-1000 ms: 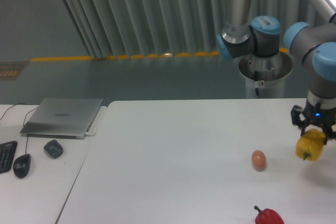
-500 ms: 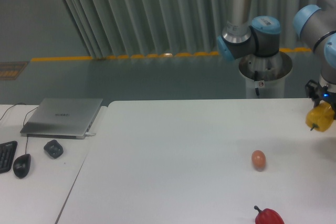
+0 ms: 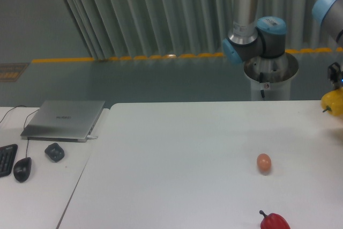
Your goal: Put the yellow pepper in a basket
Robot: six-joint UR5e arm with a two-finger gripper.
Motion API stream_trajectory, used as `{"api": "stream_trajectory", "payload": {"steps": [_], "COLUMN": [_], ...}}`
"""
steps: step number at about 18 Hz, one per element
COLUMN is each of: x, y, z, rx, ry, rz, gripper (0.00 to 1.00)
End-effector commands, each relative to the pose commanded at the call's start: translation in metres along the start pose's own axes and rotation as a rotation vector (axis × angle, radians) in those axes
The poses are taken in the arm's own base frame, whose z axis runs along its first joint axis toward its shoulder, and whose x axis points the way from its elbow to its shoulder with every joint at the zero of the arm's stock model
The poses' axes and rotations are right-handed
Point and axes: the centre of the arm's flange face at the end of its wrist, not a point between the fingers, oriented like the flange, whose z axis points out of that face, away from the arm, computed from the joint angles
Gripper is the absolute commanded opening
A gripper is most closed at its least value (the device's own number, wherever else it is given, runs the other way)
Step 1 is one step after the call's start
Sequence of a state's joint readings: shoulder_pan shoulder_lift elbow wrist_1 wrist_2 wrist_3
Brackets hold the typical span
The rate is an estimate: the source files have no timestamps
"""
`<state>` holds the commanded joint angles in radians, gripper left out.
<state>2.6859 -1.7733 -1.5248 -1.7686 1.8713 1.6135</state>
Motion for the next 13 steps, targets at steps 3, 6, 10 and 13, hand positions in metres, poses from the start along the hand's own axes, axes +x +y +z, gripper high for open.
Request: {"api": "stream_trajectory", "payload": {"steps": [3, 6, 10, 13], "x": [0.002, 0.008, 0.008, 0.008], "y": [0.011, 0.036, 0.054, 0.063], "z": [0.004, 0.007, 0.013, 0.019], "rx": [-0.027, -0.071, -0.143, -0.253], "ry": [0.016, 0.024, 0.06, 0.11], "rz": [0.092, 0.24, 0.307, 0.359], "gripper": [0.46, 0.46, 0.46, 0.46]}}
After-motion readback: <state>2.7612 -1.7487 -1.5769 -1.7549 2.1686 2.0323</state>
